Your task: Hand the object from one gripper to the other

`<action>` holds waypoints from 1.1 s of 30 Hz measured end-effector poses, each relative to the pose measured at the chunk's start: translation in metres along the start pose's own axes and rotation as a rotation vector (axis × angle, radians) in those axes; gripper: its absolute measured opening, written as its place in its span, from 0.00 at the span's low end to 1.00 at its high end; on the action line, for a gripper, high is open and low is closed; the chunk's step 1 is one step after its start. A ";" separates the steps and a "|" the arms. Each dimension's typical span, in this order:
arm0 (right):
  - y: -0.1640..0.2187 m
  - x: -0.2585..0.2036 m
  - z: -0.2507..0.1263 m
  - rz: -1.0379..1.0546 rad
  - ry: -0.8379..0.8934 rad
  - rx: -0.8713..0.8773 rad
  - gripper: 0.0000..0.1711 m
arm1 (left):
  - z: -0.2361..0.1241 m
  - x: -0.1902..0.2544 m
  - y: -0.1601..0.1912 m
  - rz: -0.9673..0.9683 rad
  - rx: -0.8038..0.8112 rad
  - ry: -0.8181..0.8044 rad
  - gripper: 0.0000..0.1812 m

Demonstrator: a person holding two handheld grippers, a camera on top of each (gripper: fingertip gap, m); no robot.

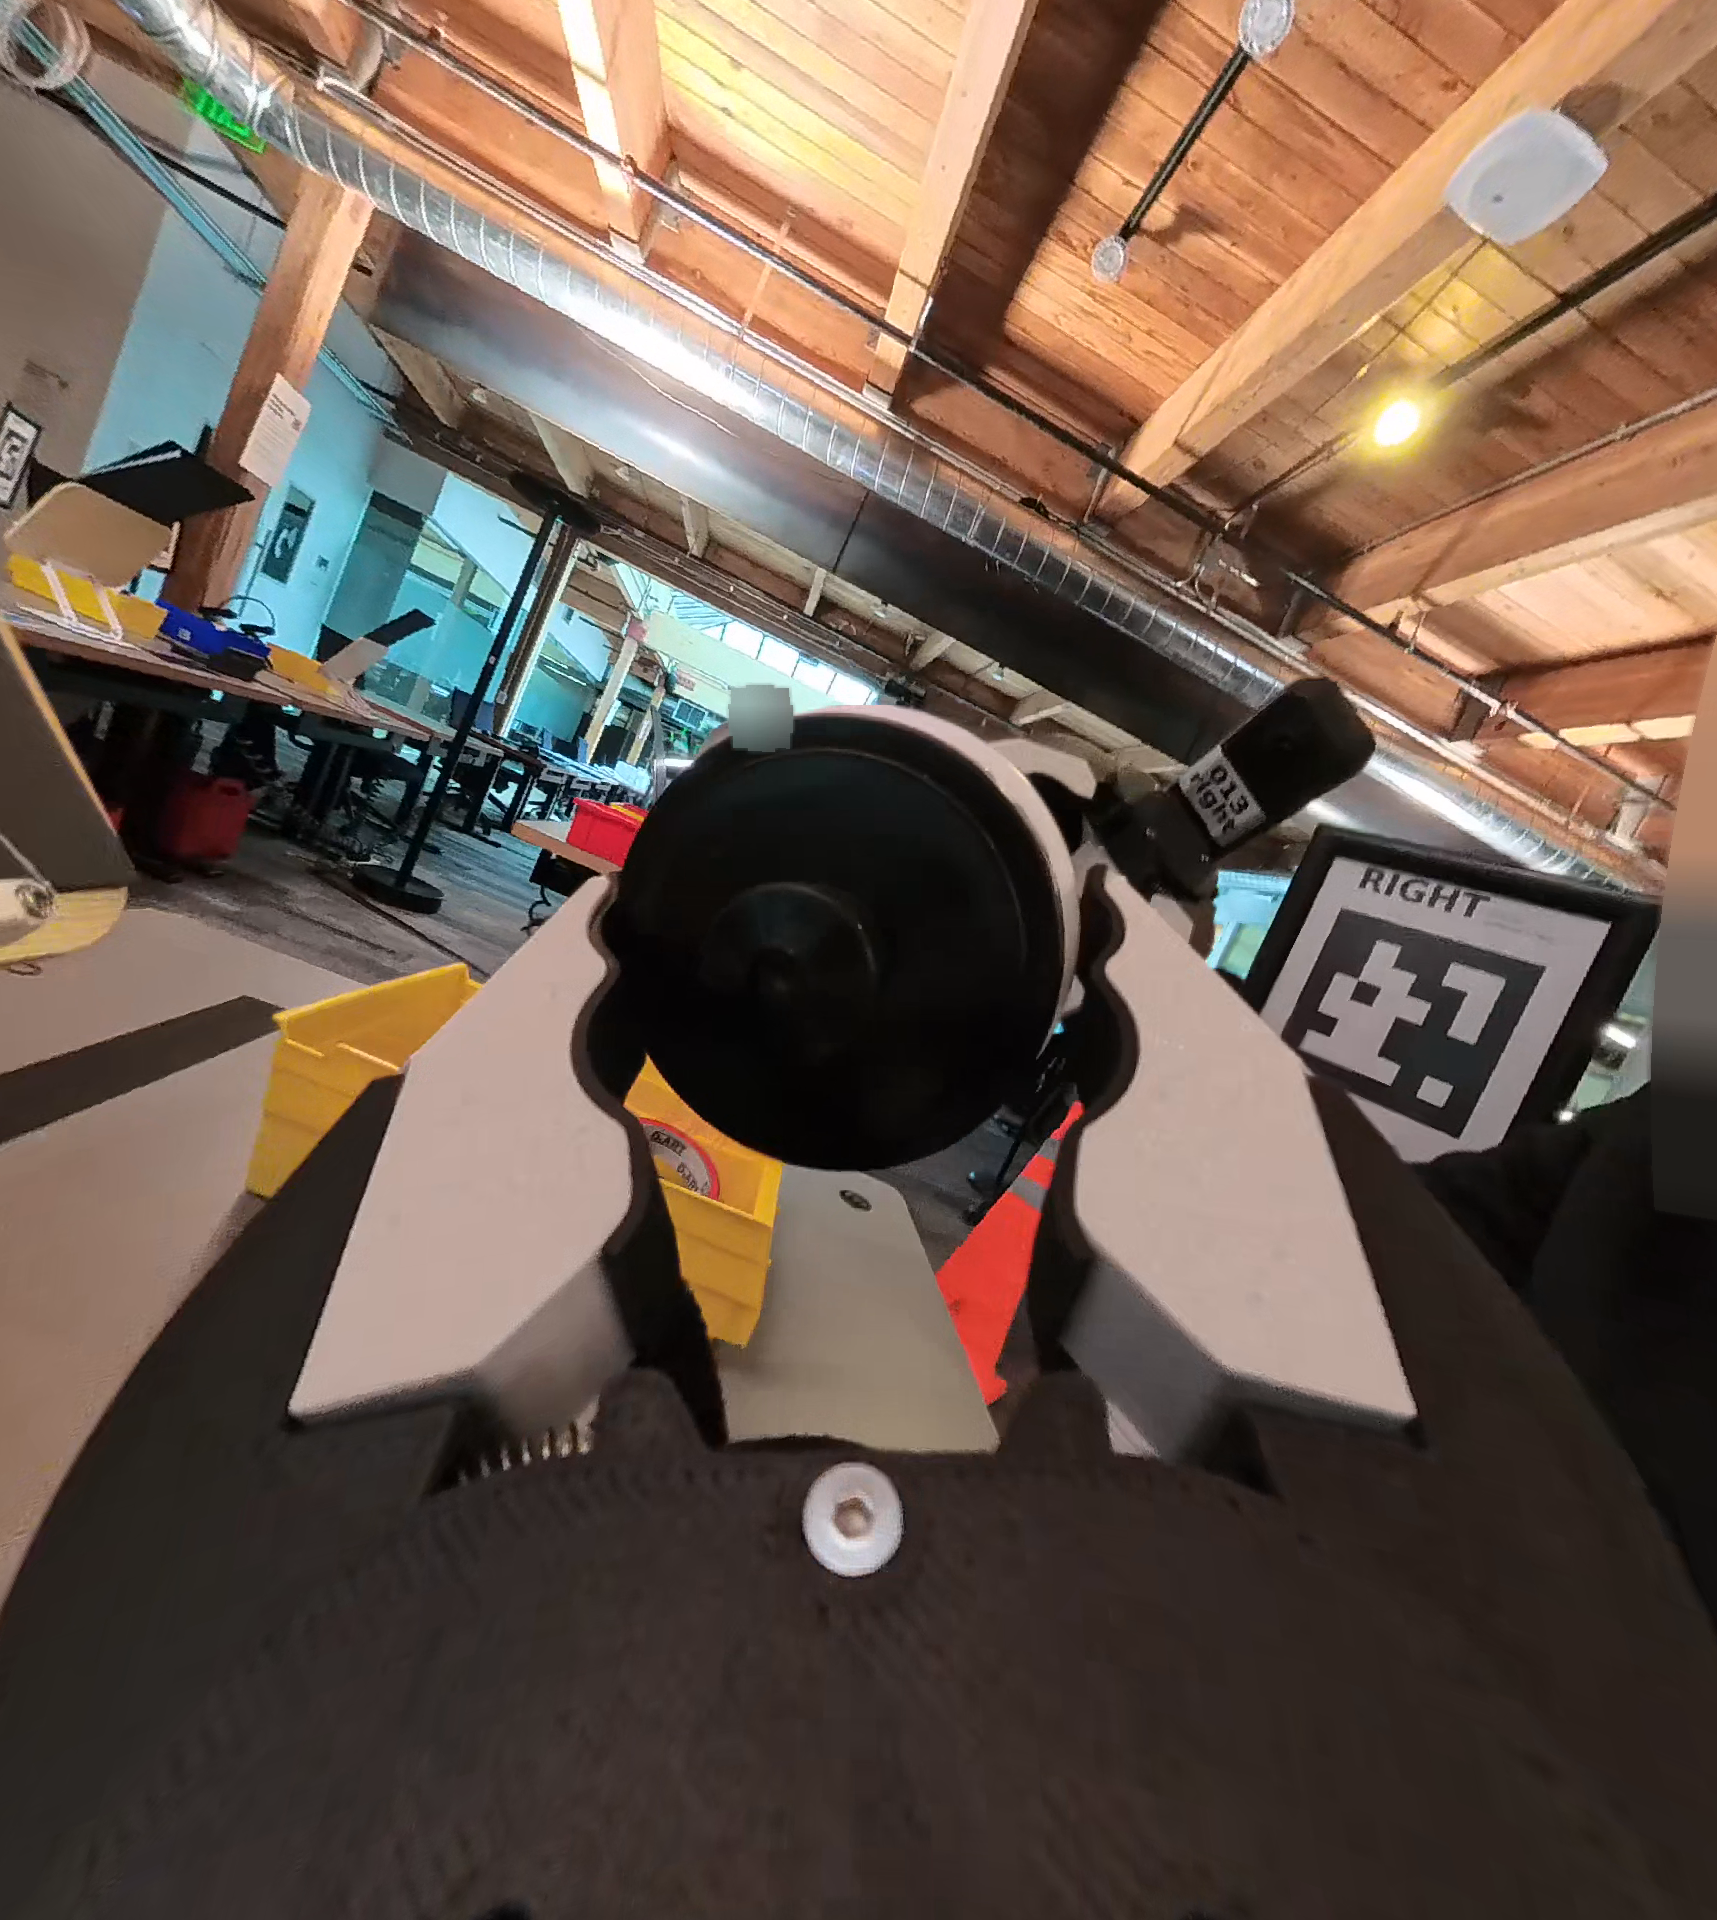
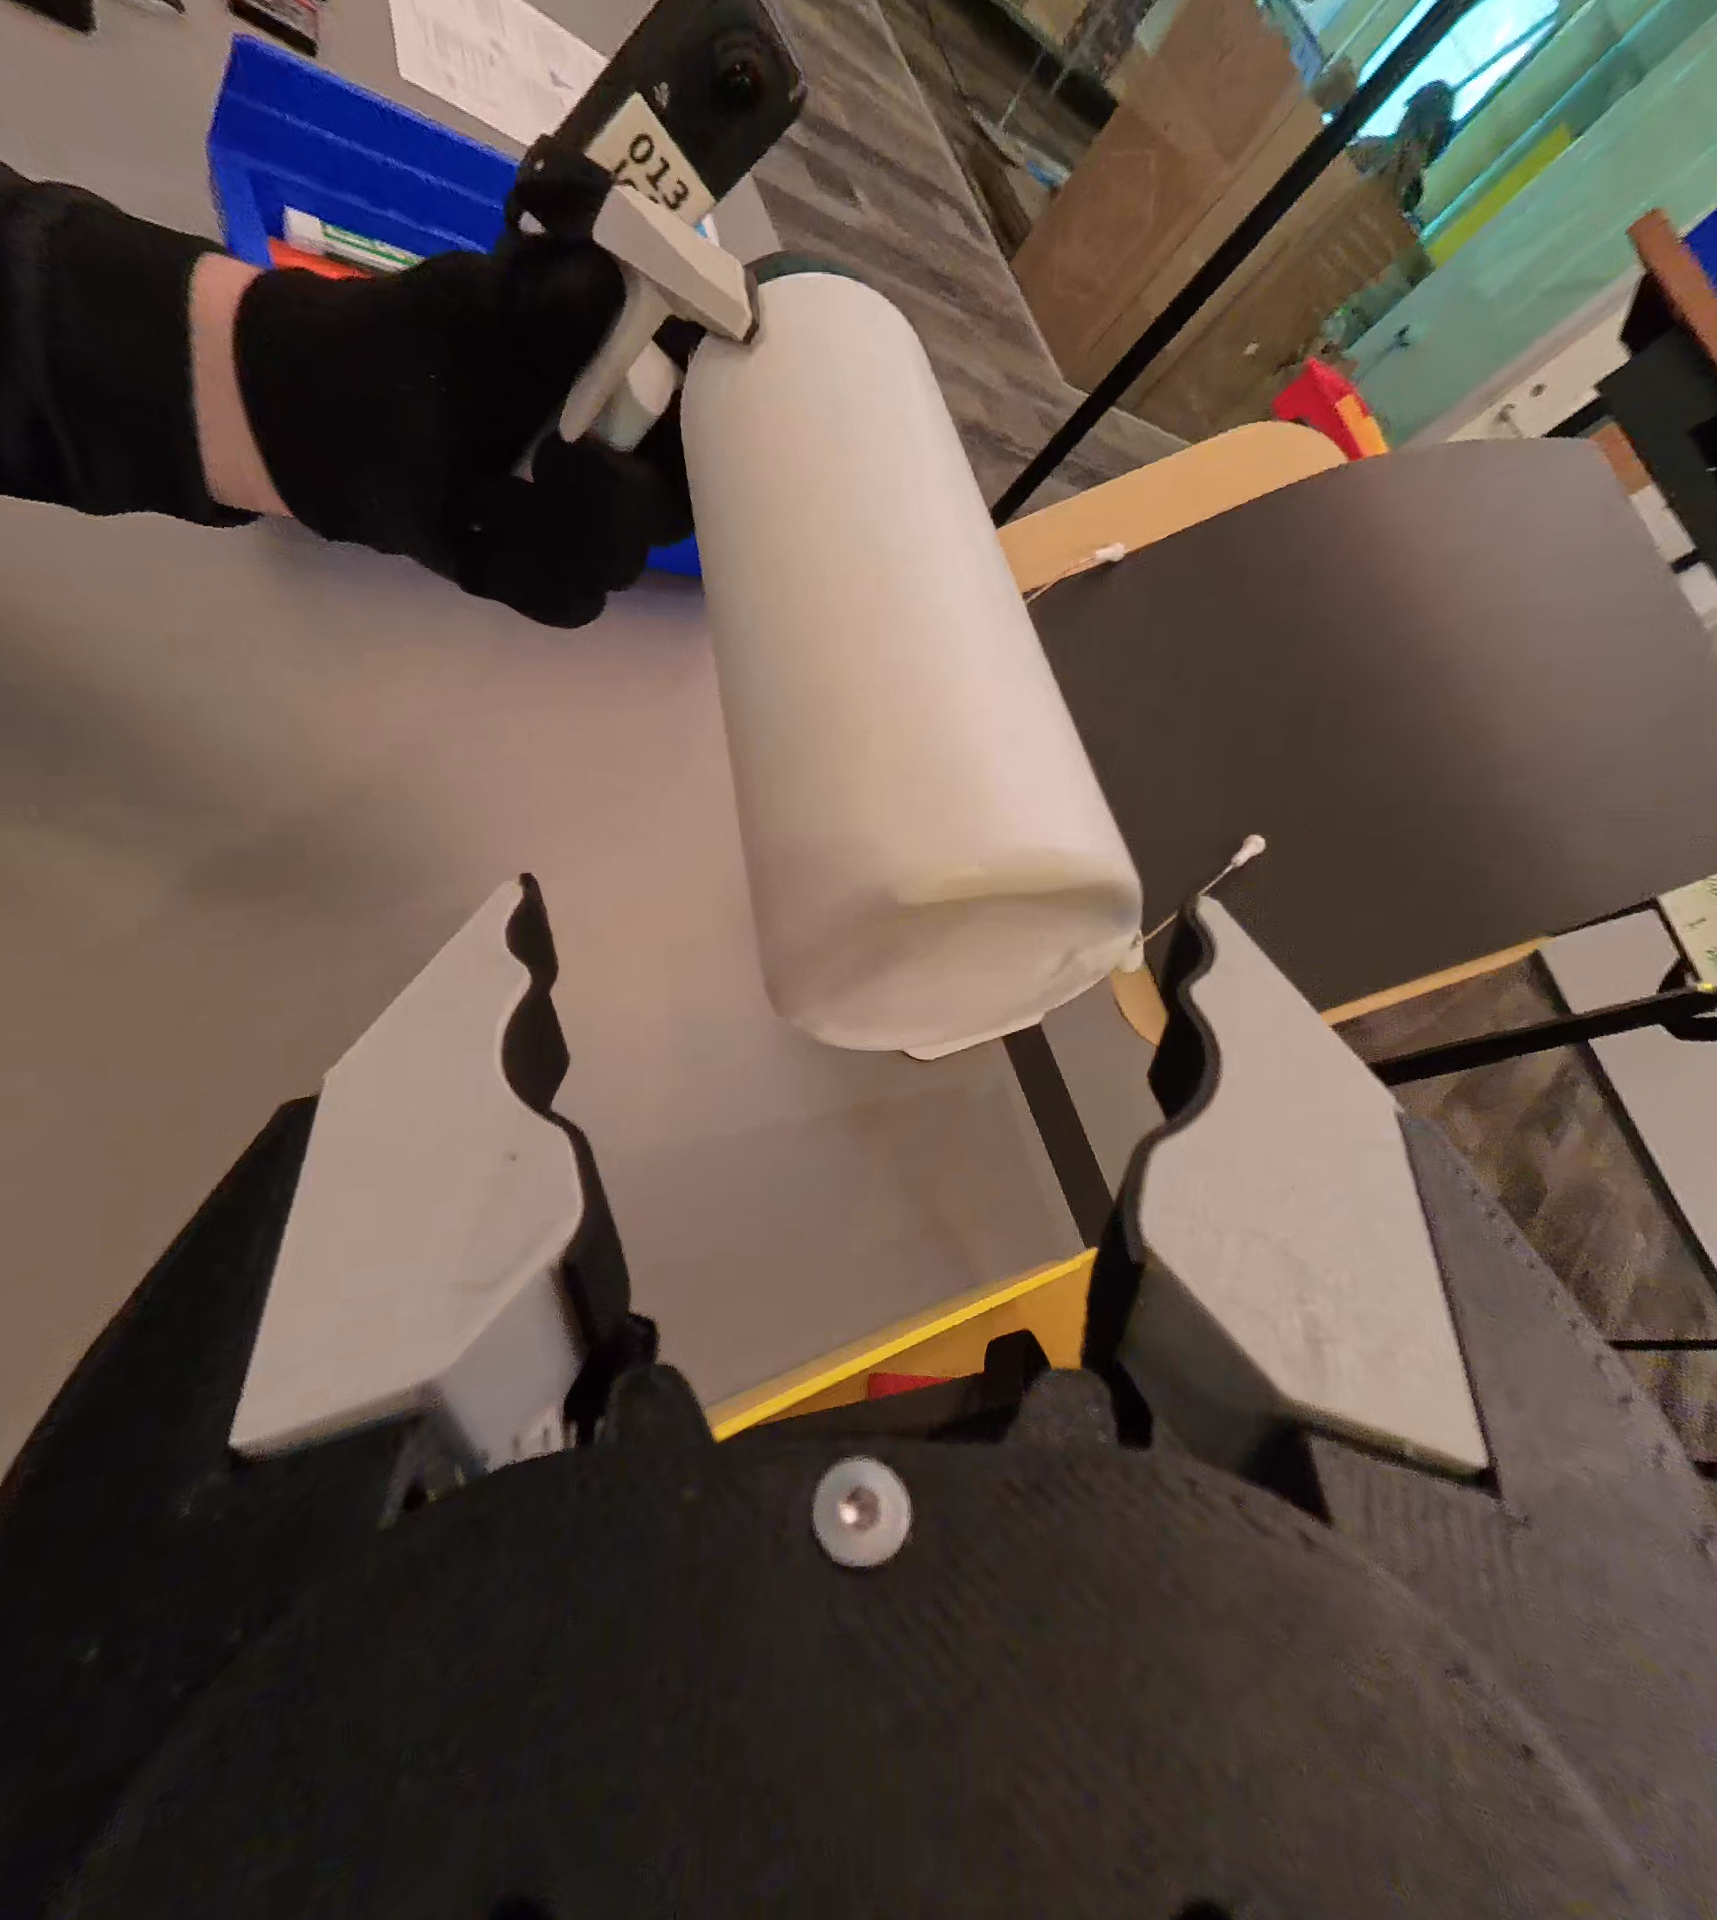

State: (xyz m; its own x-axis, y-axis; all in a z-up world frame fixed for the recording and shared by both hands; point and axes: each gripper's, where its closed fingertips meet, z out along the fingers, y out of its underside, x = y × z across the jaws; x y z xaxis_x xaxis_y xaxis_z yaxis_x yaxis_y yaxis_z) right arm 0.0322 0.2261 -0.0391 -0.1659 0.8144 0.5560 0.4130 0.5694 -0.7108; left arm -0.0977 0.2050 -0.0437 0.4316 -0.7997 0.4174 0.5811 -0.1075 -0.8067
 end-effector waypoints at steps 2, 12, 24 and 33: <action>0.003 -0.005 0.001 0.027 -0.003 0.024 0.67 | -0.003 -0.003 0.004 -0.017 0.009 -0.005 0.45; -0.007 -0.018 0.013 -0.040 -0.014 0.004 0.69 | -0.009 -0.016 0.016 0.092 -0.123 -0.110 0.46; -0.022 -0.034 0.066 0.048 -0.380 -0.013 0.72 | -0.008 -0.009 0.032 0.269 -0.356 -0.139 0.46; -0.027 -0.043 0.101 0.063 -0.485 -0.041 0.69 | -0.004 -0.006 0.048 0.427 -0.603 -0.147 0.46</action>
State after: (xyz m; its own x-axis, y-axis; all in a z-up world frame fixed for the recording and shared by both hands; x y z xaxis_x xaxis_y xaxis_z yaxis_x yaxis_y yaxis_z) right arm -0.0626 0.1873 -0.0875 -0.5338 0.8105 0.2411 0.4685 0.5208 -0.7136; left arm -0.0748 0.2026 -0.0867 0.6470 -0.7618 0.0342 -0.1181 -0.1444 -0.9825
